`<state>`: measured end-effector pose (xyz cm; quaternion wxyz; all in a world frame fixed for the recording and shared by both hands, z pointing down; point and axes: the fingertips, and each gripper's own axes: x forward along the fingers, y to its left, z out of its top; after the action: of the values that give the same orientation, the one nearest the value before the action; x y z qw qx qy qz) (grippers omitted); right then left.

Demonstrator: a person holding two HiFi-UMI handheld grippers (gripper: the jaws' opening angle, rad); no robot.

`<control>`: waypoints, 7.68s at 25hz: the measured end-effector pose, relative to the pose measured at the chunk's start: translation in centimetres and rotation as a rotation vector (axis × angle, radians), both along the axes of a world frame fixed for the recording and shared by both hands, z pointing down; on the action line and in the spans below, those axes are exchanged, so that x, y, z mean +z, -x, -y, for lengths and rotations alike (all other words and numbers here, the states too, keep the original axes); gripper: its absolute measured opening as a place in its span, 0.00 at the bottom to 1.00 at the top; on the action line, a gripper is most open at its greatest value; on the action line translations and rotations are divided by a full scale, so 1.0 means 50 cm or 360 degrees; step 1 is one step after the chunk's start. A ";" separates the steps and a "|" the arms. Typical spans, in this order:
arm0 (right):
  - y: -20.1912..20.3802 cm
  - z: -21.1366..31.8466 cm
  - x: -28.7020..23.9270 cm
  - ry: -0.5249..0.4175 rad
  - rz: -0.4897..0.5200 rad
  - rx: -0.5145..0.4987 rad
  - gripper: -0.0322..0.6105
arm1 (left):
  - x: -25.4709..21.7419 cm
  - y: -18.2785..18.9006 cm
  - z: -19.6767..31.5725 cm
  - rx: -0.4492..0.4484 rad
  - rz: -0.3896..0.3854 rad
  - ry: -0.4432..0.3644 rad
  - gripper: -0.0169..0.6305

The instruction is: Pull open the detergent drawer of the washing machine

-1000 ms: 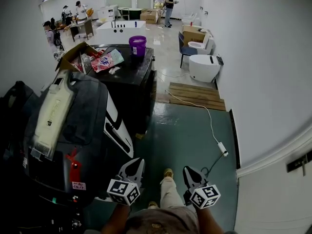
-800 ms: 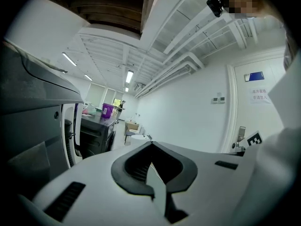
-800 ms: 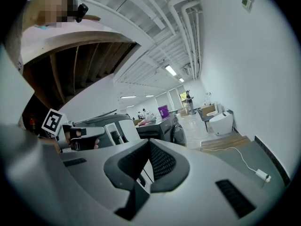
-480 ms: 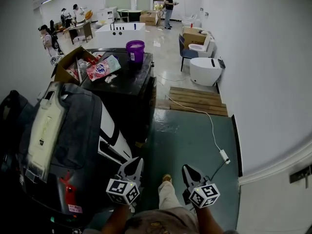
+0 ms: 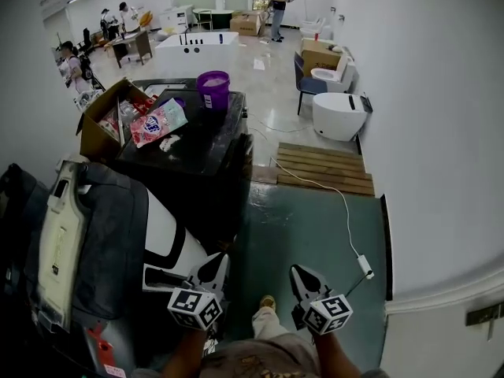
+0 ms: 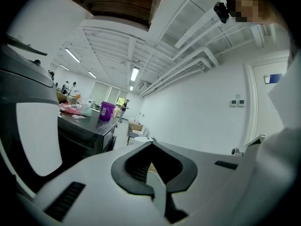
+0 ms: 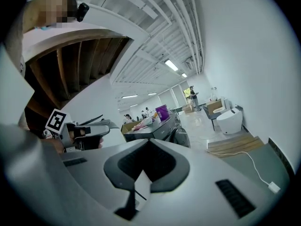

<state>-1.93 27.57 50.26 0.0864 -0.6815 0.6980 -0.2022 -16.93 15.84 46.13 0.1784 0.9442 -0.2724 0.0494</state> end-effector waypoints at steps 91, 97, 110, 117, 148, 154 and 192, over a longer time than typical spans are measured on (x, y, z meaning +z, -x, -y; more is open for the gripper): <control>-0.174 0.945 0.183 0.0180 0.0947 -0.0872 0.66 | 0.023 -0.235 0.788 -0.0447 0.0084 0.0056 0.06; -0.141 0.973 0.269 0.0291 0.1109 -0.0943 0.66 | 0.052 -0.205 0.793 -0.0526 0.0158 0.0079 0.06; -0.081 1.042 0.330 0.0224 0.1357 -0.1157 0.66 | 0.067 -0.149 0.791 -0.0680 0.0206 0.0117 0.06; -0.069 1.063 0.360 0.0218 0.1511 -0.1196 0.67 | 0.086 -0.114 0.787 -0.0734 0.0240 0.0127 0.06; -0.066 1.074 0.382 0.0063 0.2047 -0.1328 0.54 | 0.104 -0.068 0.789 -0.0785 0.0286 0.0163 0.06; -0.071 1.073 0.384 0.0044 0.2073 -0.1278 0.52 | 0.105 -0.076 0.786 -0.0773 0.0289 0.0165 0.06; -0.253 0.917 0.385 -0.0032 0.2050 -0.1103 0.51 | 0.115 -0.246 0.731 -0.0480 0.0273 0.0183 0.06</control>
<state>10.74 -18.27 69.51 0.4171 -0.1667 0.6861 -0.5723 -4.62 -20.71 51.88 0.2134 0.8732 -0.4219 0.1180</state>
